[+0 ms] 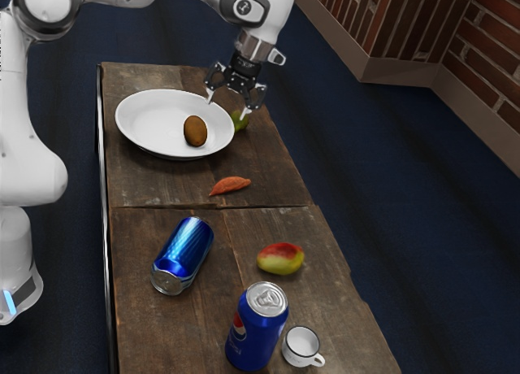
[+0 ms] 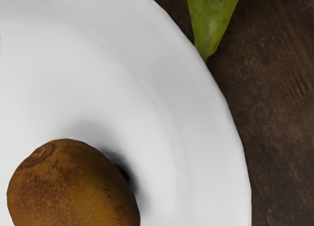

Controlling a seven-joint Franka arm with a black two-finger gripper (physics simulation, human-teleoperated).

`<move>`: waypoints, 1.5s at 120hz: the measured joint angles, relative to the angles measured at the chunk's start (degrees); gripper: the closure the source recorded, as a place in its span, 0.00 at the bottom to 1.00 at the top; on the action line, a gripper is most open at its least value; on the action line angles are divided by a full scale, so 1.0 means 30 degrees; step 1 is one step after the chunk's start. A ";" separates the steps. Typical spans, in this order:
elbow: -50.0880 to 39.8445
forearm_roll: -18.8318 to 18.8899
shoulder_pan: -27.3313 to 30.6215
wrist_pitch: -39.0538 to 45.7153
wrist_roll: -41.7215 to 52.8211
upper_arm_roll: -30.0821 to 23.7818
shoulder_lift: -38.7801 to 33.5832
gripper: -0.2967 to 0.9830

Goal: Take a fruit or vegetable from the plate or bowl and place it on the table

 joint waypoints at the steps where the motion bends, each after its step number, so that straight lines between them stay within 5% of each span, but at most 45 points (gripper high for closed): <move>1: -0.0003 -0.0026 0.0025 0.0049 -0.0041 0.0047 -0.0016 0.23; 29: -0.1288 0.0808 0.0841 0.1469 -0.1685 -0.0806 0.0188 0.23; 53: -0.4276 0.1685 0.7340 0.2610 -0.3550 -0.4737 0.0214 0.23; 88: -0.6467 0.2448 0.7887 0.3368 -0.6350 -0.7142 0.0223 0.23; 119: -0.9212 0.2722 1.2719 0.3902 -0.7973 -1.0454 -0.0055 0.23; 148: -1.0328 0.2694 1.3208 0.4542 -0.8994 -1.1528 -0.0101 0.24; 180: -1.0801 0.2732 1.3086 0.5158 -0.9635 -1.0337 -0.0078 0.24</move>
